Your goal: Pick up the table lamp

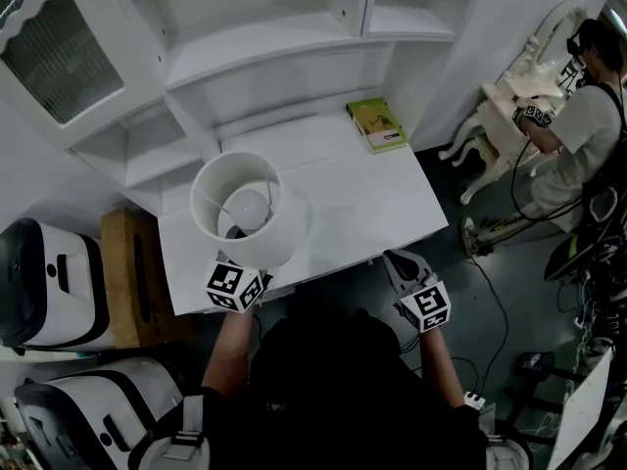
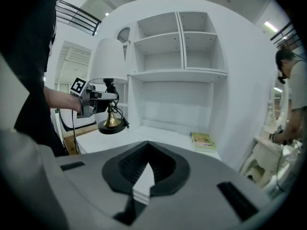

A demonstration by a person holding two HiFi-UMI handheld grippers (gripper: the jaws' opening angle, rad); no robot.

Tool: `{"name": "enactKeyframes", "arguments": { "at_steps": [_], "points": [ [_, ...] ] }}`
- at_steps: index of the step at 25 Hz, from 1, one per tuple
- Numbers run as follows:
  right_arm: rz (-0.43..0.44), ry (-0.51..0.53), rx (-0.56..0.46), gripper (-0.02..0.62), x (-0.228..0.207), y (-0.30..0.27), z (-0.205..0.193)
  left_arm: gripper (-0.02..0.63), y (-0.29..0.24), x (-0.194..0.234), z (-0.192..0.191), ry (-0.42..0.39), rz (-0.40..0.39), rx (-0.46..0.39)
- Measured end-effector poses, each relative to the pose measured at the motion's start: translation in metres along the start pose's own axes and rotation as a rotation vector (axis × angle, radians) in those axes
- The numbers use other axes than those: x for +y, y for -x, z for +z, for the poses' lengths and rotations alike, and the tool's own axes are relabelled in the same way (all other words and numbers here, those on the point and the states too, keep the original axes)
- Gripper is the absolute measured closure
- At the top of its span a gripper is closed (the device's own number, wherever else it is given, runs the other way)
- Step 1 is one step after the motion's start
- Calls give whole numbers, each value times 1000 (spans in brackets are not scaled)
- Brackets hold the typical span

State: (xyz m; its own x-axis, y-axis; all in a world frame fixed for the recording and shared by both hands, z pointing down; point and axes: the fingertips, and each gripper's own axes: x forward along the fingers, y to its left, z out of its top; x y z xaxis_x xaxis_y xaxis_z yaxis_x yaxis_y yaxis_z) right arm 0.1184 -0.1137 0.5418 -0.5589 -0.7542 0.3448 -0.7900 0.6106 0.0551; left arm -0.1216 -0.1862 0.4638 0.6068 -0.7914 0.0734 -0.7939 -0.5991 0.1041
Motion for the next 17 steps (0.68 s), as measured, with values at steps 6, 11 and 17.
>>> {"name": "enactKeyframes", "arguments": {
  "at_steps": [6,11,17],
  "points": [
    [-11,-8,-1,589,-7,2,-3,497,-5,-7,1,3,-17,2],
    [-9,-12,5,589,-8,3,-6,497,-7,-9,-1,4,-19,17],
    [-14,-25,10,589,-19,6,-10,497,-18,-11,-1,11,-14,19]
  ]
}}
